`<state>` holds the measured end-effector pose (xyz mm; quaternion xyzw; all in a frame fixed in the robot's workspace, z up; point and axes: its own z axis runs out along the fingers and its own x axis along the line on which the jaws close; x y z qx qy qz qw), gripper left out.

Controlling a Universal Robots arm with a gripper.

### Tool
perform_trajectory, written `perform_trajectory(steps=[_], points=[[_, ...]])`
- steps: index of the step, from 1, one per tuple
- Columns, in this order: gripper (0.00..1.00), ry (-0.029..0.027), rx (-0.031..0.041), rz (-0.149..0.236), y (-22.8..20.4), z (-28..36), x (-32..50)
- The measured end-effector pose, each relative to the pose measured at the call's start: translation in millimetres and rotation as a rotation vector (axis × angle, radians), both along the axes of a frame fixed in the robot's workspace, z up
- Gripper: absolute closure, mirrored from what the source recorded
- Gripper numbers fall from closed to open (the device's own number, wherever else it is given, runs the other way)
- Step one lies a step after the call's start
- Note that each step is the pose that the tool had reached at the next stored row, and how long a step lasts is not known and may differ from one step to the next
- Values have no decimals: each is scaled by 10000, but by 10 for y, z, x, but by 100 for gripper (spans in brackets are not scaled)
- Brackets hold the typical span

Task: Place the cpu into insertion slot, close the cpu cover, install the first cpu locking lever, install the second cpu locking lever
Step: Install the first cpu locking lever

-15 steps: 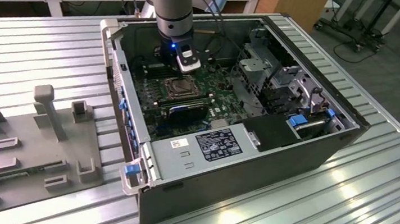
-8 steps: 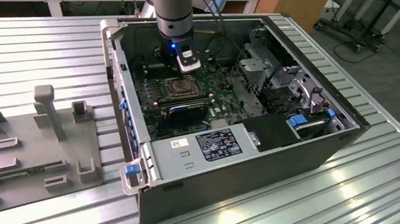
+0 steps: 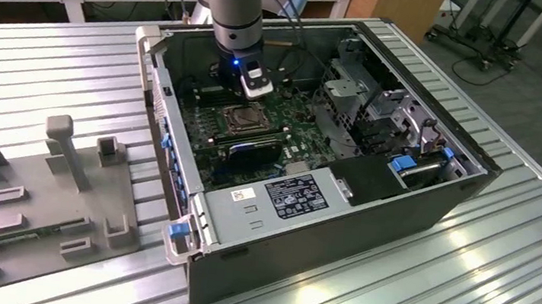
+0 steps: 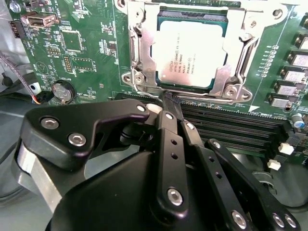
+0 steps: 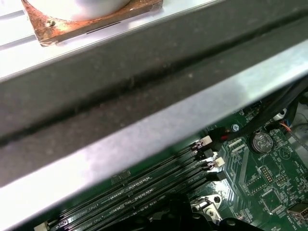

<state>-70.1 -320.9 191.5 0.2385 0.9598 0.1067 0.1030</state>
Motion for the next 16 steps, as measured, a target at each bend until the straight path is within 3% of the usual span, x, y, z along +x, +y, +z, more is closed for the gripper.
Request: perform_trajectory(steps=[7, 13, 16], points=[[89, 1, -11, -17, 0, 0, 26], [89, -2, -224, -43, 1, -2, 54], [89, 0, -240, -45, 0, -1, 57]])
